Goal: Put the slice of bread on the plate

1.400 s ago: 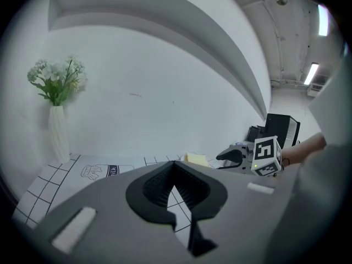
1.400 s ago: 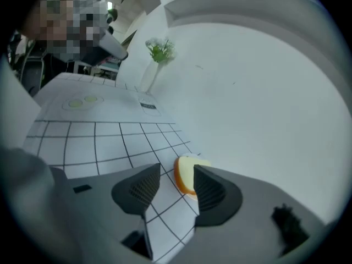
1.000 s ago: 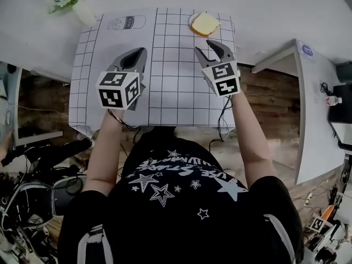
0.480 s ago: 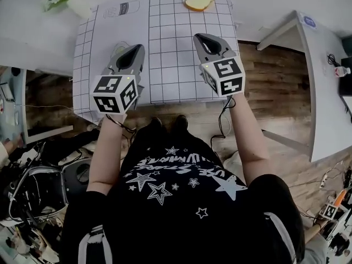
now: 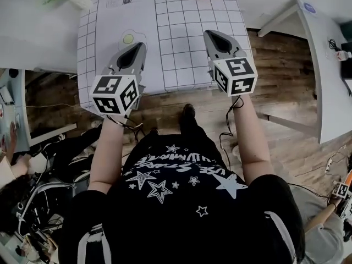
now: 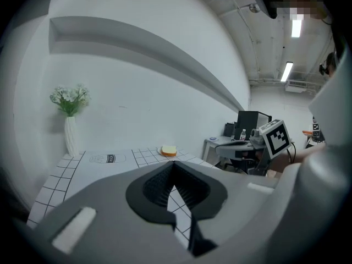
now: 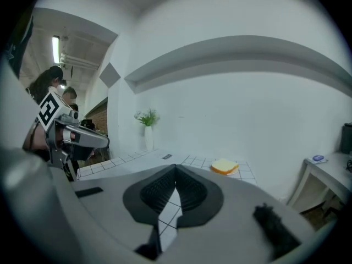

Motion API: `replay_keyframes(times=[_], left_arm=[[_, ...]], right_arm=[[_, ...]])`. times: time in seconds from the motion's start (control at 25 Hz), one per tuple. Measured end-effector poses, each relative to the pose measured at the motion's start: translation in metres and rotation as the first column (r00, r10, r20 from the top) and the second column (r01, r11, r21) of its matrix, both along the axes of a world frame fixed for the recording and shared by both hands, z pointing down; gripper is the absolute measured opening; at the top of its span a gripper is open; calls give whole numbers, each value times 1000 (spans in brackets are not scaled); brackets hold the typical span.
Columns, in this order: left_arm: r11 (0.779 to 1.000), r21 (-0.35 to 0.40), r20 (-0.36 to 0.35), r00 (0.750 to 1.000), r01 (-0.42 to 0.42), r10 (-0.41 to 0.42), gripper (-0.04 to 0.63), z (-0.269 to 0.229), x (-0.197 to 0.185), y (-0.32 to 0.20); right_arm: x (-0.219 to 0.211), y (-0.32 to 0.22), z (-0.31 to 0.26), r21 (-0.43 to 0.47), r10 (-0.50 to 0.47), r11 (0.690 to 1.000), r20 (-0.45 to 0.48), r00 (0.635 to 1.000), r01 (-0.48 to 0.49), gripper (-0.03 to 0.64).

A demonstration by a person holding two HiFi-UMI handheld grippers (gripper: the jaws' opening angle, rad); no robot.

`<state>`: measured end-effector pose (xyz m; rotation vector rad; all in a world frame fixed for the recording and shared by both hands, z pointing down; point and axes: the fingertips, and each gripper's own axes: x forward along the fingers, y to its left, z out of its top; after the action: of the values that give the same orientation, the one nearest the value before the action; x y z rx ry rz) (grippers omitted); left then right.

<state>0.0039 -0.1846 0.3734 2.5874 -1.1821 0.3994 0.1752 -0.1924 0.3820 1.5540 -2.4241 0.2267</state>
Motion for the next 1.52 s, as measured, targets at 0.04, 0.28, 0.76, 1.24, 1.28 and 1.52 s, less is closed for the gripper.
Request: replay_keyframes(times=[0.04,0.28,0.76,1.24,1.28,1.52], left_arm=[[1000,1,-5,1000,-5,5,8,0,-10,3],[999,16,-24,999,-36,37,8,-4,-69,28],[981,76,-79,980,-178,184,8,-17,-136,75],[966,86,-100,962,-244,252,8,-17,-151,116],[966,88,-102,962,-244,252,8,-16,-151,120],[967,107,-89,967,-230,240,8,-31,-148,150]], right_arm=[[-10,5,1,-2,8,1000,0,1000,-8,12],[-67,38,-9,-2,63,998,23,998,-63,12],[-143,112,-41,49,212,975,48,976,-215,12],[-171,155,-41,38,271,961,67,960,-274,12],[-174,158,-41,39,266,962,74,961,-269,12],[-183,192,-47,38,237,970,99,967,-241,12]])
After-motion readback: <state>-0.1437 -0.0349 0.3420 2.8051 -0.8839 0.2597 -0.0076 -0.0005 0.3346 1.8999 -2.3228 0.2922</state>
